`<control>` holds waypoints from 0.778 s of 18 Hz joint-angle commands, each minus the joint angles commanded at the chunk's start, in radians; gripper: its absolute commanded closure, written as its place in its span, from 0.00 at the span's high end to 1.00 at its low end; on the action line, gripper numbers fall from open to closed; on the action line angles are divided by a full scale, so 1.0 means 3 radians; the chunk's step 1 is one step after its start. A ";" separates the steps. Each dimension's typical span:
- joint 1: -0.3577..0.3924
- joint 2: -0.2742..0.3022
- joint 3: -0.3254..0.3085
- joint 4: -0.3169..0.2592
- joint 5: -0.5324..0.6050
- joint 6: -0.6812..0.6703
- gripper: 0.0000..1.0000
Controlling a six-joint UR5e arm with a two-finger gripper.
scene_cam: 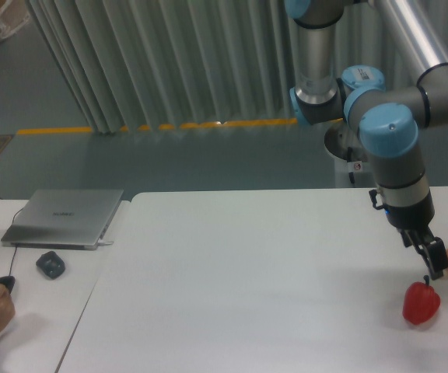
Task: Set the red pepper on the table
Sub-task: 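Lift the open gripper up away from the red pepper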
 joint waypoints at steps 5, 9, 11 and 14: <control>0.0036 0.0117 -0.0117 -0.0046 -0.0067 0.0021 1.00; 0.0072 0.0194 -0.0138 -0.0194 -0.0194 0.0011 1.00; 0.0077 0.0230 -0.0113 -0.0276 -0.0215 0.0016 1.00; 0.0077 0.0230 -0.0118 -0.0286 -0.0245 0.0005 1.00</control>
